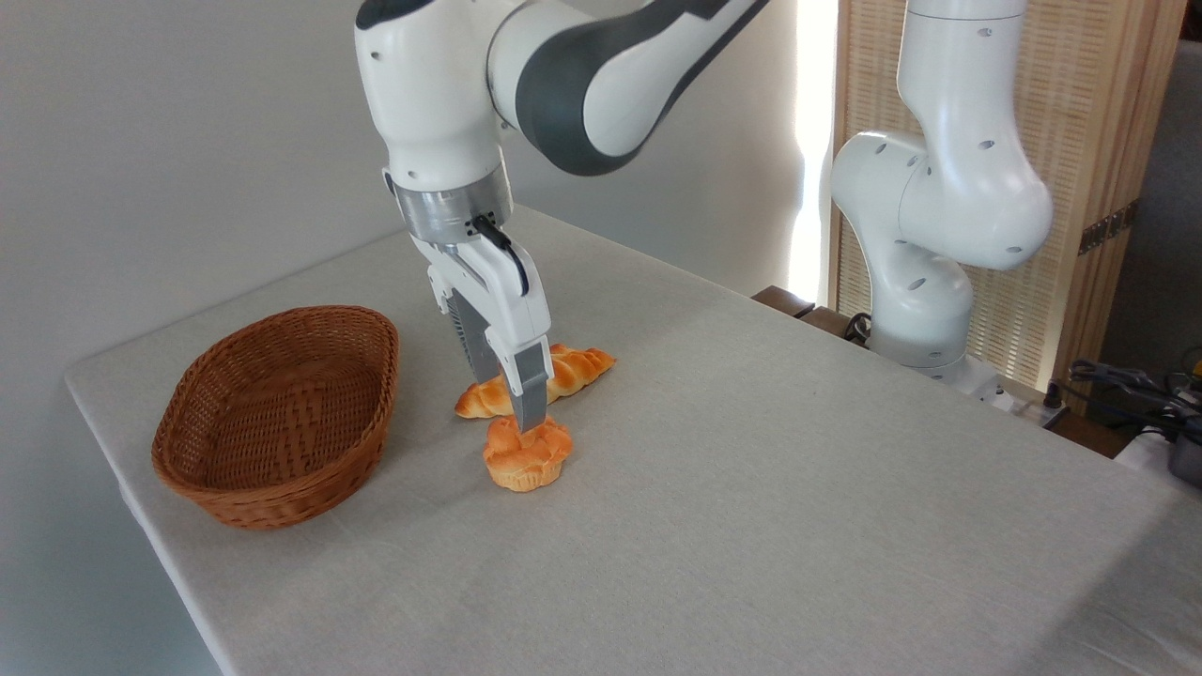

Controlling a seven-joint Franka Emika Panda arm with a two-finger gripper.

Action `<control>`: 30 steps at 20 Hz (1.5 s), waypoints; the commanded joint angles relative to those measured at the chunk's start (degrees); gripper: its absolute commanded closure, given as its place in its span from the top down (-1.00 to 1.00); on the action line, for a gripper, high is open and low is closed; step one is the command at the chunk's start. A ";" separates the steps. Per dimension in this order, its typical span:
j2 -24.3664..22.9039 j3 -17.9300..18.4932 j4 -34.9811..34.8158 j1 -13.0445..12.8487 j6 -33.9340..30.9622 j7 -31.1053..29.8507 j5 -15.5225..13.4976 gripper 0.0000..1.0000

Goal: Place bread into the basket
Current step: 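Close the gripper around the round bun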

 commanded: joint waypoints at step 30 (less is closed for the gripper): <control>0.00 0.22 -8.67 -0.92 9.57 -0.11 3.78 0.90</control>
